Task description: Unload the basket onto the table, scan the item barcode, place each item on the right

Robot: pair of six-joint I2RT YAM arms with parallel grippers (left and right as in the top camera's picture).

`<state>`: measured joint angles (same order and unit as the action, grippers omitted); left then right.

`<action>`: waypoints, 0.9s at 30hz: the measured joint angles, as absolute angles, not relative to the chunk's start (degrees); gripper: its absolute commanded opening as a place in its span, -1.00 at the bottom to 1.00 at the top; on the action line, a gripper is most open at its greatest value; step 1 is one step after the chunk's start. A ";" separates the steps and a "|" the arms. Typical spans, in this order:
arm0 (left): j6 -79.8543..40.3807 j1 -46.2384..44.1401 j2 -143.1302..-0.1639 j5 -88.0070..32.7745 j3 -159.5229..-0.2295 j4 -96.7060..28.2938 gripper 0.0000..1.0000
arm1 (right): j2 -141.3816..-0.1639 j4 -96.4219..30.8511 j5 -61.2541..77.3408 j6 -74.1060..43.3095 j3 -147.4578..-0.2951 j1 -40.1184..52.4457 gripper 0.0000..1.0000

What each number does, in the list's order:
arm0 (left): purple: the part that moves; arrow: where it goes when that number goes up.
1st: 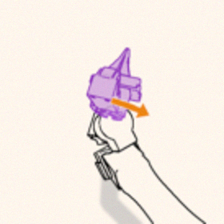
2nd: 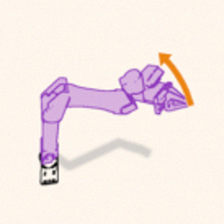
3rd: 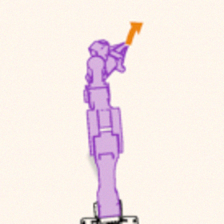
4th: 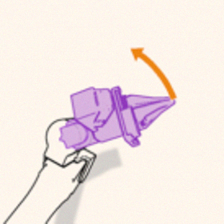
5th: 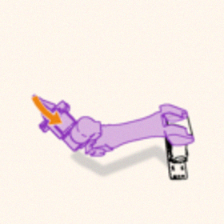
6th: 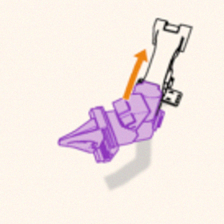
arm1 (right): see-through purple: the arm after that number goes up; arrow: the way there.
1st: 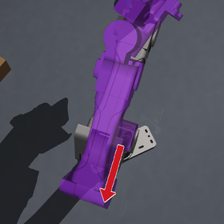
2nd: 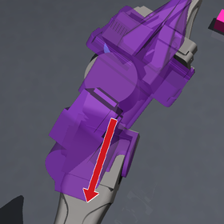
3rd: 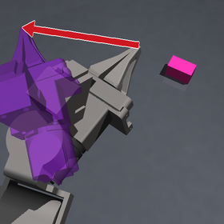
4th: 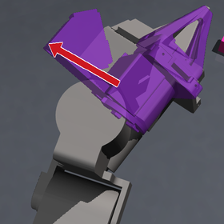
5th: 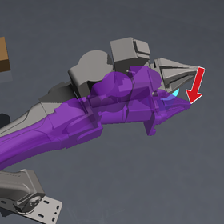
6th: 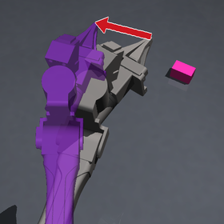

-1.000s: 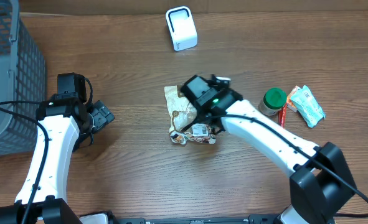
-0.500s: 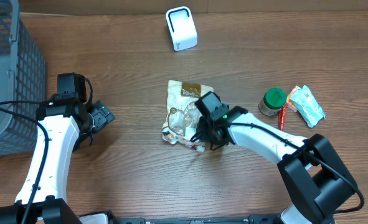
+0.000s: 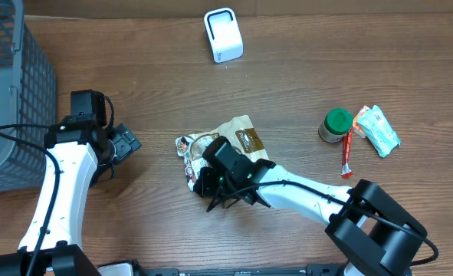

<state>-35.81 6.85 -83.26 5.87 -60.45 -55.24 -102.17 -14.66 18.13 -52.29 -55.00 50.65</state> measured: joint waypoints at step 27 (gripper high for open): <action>-36.03 6.85 -83.29 4.05 -60.38 -47.55 0.46 | -96.64 -36.86 13.04 -24.36 -64.75 28.88 0.36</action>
